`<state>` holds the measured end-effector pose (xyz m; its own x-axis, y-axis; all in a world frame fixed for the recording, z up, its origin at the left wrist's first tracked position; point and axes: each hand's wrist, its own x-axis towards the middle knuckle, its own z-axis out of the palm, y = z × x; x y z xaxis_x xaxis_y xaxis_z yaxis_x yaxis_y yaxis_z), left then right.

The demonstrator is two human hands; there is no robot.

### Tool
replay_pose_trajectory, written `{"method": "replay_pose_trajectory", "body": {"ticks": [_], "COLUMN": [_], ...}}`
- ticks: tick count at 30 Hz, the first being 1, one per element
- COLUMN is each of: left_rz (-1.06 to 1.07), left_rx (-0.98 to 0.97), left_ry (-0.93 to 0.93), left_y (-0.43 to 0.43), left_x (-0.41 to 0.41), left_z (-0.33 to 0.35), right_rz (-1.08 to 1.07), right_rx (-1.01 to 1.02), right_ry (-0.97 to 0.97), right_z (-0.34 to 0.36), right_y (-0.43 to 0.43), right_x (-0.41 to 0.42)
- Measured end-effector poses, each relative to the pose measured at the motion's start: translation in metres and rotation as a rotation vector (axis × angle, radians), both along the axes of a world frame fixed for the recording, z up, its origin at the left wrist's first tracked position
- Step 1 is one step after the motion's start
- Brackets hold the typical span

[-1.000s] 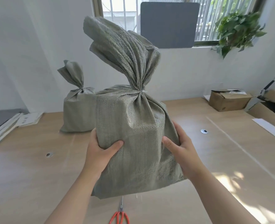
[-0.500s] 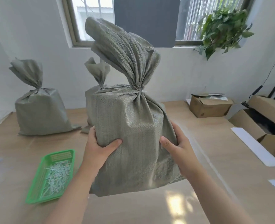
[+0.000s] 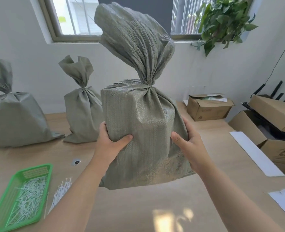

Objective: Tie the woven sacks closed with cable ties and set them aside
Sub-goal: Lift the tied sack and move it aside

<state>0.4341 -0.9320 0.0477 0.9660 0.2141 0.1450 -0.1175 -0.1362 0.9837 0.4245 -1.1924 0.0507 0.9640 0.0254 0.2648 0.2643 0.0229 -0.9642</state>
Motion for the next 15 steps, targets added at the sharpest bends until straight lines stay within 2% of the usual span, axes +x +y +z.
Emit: {"method": "replay_pose_trajectory", "body": {"ticks": [15], "left_rz": [-0.022], "left_rx": [-0.043], "left_ry": [0.088], "left_y": [-0.122], "left_x": [0.201], "left_z": [-0.022], "right_rz": [0.079], "right_rx": [-0.110], "right_ry": [-0.035], "right_z": [-0.021], "right_y": [-0.131], "right_x": [0.214]}}
